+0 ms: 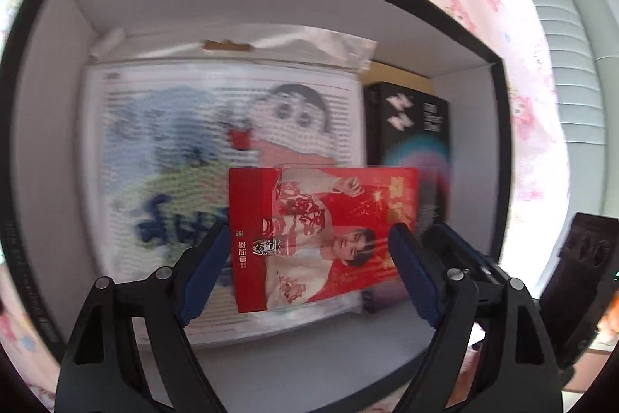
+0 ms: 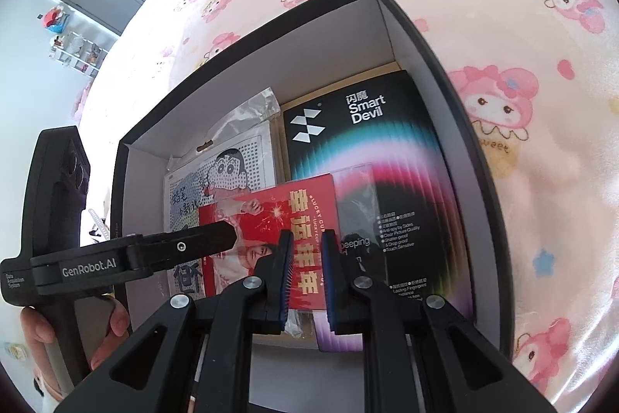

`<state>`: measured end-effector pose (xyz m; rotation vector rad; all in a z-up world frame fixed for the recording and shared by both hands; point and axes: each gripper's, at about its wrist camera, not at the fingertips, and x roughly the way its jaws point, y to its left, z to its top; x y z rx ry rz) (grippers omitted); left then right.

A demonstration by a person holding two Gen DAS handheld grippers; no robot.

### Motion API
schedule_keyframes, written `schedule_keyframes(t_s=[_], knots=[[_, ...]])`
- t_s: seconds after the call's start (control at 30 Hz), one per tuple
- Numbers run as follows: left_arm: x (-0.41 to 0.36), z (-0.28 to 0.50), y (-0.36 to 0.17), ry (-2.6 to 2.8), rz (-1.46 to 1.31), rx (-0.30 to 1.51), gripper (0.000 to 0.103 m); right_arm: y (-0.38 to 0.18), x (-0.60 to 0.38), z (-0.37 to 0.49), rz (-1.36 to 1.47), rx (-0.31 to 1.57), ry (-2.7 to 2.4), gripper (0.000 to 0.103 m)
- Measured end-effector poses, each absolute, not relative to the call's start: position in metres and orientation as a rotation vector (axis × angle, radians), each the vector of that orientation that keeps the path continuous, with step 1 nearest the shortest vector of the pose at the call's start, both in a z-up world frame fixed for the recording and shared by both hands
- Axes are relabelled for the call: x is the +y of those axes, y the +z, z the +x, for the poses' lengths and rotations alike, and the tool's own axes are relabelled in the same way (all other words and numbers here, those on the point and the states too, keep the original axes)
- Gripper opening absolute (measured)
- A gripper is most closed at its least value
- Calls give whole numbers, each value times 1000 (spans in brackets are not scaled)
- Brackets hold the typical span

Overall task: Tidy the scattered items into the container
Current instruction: 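Slide the red card toward the Smart Devil box and open the left gripper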

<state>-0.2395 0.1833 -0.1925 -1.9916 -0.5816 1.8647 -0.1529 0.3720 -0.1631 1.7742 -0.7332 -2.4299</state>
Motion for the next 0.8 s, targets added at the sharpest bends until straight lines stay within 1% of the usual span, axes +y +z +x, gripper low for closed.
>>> schedule_keyframes(t_s=[0.03,0.2,0.37,0.47,0.5,0.57,0.6,0.67,0.73,0.8], knots=[[189,-253,-194,1831,-1983,-620,84,-161,374,-151,1768,-739,-2445,12],[200,-254,-196,1762,-1925,-717,84,-161,379,-150,1776,-756,-2466,12],[204,-255,-201,1671,-1890,-861,84,-160,379,-150,1767,-763,-2462,12],[210,-254,-202,1663,-1879,-878,86,-161,381,-149,1768,-785,-2457,12],[212,-254,-201,1669,-1874,-879,89,-161,380,-149,1767,-788,-2459,12],[212,-254,-200,1677,-1871,-877,89,-160,379,-149,1764,-785,-2460,12],[212,-253,-199,1680,-1867,-874,88,-160,378,-149,1764,-784,-2459,12],[208,-250,-196,1701,-1871,-842,77,-160,378,-148,1762,-790,-2454,12],[203,-245,-195,1729,-1894,-799,62,-159,379,-147,1758,-799,-2460,12],[200,-240,-193,1750,-1929,-744,56,-158,380,-146,1747,-804,-2470,12]])
